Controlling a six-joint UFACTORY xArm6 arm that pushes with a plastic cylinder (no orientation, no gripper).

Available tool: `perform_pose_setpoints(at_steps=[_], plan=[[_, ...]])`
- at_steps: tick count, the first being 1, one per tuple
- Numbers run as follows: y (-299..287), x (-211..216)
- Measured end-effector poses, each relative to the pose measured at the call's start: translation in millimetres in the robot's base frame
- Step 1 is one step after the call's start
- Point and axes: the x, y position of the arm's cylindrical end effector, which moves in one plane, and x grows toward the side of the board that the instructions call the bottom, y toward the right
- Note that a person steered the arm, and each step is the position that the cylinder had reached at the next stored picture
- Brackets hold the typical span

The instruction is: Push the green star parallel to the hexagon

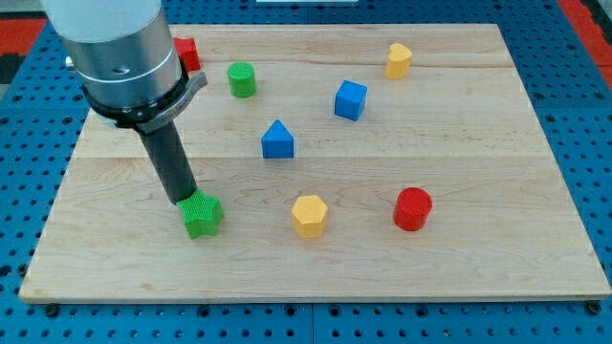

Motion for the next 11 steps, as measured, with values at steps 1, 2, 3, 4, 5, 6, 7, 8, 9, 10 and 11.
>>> perform_pose_setpoints(at_steps=[1, 2, 3, 4, 5, 6, 7, 8, 9, 10, 11], plan=[[7, 48], [48, 40], [37, 26], [38, 38], [-2, 72], [12, 116], [72, 81], [34, 71], [53, 82], [111, 49], [79, 28]])
